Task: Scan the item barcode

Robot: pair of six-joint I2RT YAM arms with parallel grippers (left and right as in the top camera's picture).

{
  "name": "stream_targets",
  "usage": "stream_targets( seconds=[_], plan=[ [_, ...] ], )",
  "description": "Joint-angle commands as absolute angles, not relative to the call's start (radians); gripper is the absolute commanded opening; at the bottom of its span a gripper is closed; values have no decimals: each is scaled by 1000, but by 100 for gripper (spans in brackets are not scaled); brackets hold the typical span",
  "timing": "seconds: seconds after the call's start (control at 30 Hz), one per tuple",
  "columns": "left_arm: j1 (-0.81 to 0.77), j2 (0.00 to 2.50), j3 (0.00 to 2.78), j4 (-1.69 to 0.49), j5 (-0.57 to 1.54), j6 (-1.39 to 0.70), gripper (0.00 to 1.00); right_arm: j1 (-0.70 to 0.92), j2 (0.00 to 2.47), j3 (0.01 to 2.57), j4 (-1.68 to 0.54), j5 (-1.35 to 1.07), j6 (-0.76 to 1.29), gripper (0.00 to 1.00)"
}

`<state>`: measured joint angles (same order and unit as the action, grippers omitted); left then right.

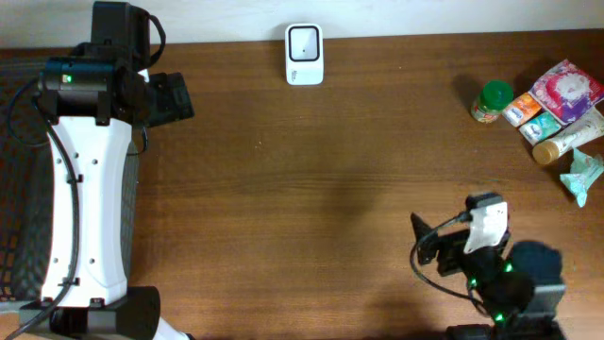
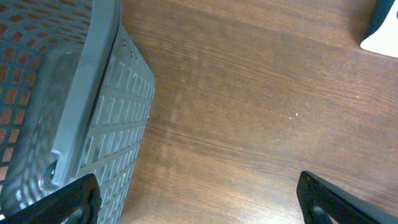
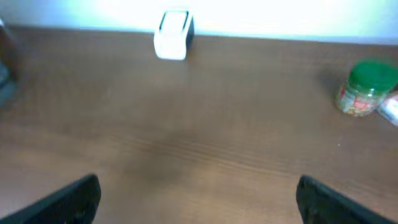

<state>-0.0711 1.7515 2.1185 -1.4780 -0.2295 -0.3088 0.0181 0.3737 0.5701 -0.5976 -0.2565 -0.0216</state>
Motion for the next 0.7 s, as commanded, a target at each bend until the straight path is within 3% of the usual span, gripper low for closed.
stream_targets(
  seconds=[0.0, 0.07, 0.23, 0.67],
  plan=[
    [-71, 1748, 2128, -1478, -240, -297, 99, 11, 237, 368, -424, -254, -56, 99],
    [-71, 1748, 2128, -1478, -240, -297, 99, 11, 152, 231, -286, -224, -57, 99],
    [-71, 1748, 2128, -1478, -240, -297, 99, 11, 6, 61, -178, -91, -56, 99],
    [-71, 1748, 2128, -1478, -240, -297, 99, 12, 3, 6, -78, -33, -96, 99]
  ],
)
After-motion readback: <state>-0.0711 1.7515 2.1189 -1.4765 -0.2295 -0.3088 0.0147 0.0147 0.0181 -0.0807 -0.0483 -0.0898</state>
